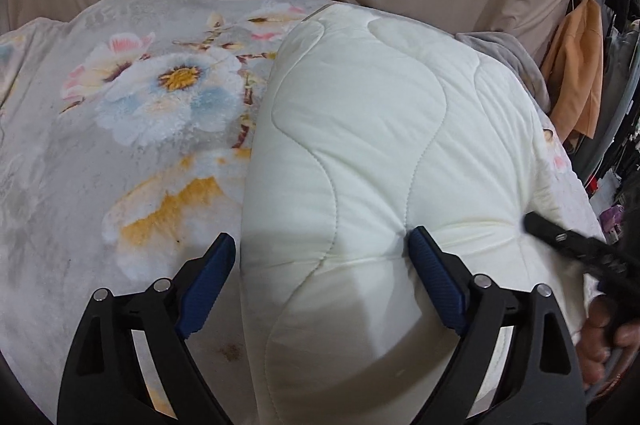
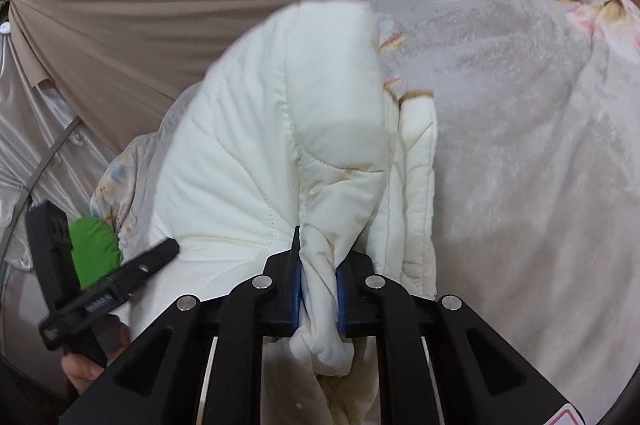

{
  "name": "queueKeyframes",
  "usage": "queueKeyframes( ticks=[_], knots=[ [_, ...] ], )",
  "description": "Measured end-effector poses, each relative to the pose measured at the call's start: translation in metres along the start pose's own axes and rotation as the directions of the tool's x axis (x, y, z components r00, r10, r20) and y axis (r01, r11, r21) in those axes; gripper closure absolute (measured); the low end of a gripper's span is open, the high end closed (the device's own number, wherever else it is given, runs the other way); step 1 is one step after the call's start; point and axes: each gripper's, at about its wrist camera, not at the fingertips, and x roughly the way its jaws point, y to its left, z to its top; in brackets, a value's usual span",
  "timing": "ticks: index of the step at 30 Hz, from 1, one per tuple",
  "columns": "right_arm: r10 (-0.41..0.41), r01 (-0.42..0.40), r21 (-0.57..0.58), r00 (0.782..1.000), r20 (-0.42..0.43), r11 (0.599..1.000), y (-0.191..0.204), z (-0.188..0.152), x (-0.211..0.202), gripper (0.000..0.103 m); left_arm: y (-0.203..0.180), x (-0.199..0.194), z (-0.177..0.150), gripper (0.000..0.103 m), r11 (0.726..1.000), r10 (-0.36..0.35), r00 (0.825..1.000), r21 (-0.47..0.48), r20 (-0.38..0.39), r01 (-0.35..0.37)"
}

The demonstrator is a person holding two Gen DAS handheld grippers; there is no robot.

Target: Fold large clothes

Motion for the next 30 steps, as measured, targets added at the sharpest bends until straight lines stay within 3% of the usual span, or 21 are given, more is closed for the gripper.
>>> queueKeyframes(
  ticks=[2, 6, 9, 12, 14, 16, 18, 19, 22, 25, 28, 30],
  knots=[
    [-0.016, 0.020, -0.064, 0.998, 0.066, 0.998, 0.018, 0.000, -0.027, 0.089, 0.000, -0.001, 0.000, 0.016, 1.000, 0.018, 1.000, 0.007, 0.010, -0.018],
    [-0.124, 0.152, -0.245, 0.984, 0.125, 0.958, 0.061, -0.015, -0.050, 0.093, -0.003, -0.001, 0.000, 0.016, 1.000, 0.023, 1.000, 0.014, 0.012, -0.023],
    [-0.223, 0.263, -0.270, 0.960, 0.168, 0.926, 0.065, -0.026, -0.050, 0.096, -0.005, 0.000, 0.000, 0.016, 0.999, 0.027, 1.000, 0.020, 0.014, -0.027],
    [-0.172, 0.213, -0.242, 0.969, 0.179, 0.947, 0.061, -0.024, -0.062, 0.101, -0.005, 0.000, 0.000, 0.016, 0.999, 0.034, 0.999, 0.025, 0.015, -0.034],
    [-0.159, 0.208, -0.287, 0.970, 0.183, 0.935, 0.070, -0.024, -0.063, 0.101, -0.006, 0.000, 0.000, 0.016, 0.999, 0.037, 0.999, 0.024, 0.014, -0.037],
    [-0.201, 0.231, -0.319, 0.972, 0.124, 0.919, 0.069, -0.029, -0.044, 0.101, -0.006, -0.001, 0.000, 0.016, 0.999, 0.044, 0.999, 0.025, 0.015, -0.044],
    [-0.292, 0.282, -0.312, 0.956, 0.018, 0.907, 0.050, -0.035, -0.004, 0.102, -0.009, -0.002, 0.000, 0.016, 0.999, 0.041, 0.999, 0.029, 0.015, -0.042],
    [-0.300, 0.285, -0.300, 0.954, -0.006, 0.911, 0.042, -0.037, 0.005, 0.103, -0.010, -0.002, 0.000, 0.016, 0.999, 0.036, 0.999, 0.030, 0.011, -0.036],
    [-0.263, 0.254, -0.248, 0.965, 0.000, 0.935, 0.041, -0.032, -0.007, 0.103, -0.014, -0.003, -0.001, 0.016, 0.997, 0.065, 0.998, 0.050, 0.019, -0.065],
    [-0.218, 0.223, -0.291, 0.975, 0.052, 0.930, 0.061, -0.031, -0.031, 0.103, -0.014, -0.003, 0.000, 0.016, 0.997, 0.070, 0.997, 0.045, 0.021, -0.071],
    [-0.295, 0.278, -0.346, 0.955, 0.003, 0.896, 0.058, -0.040, -0.006, 0.103, -0.014, -0.003, 0.000, 0.016, 0.997, 0.065, 0.998, 0.044, 0.021, -0.066],
    [-0.302, 0.269, -0.332, 0.952, -0.052, 0.904, 0.043, -0.045, 0.019, 0.103, -0.016, -0.002, 0.000, 0.015, 0.997, 0.057, 0.998, 0.048, 0.015, -0.058]
  ],
)
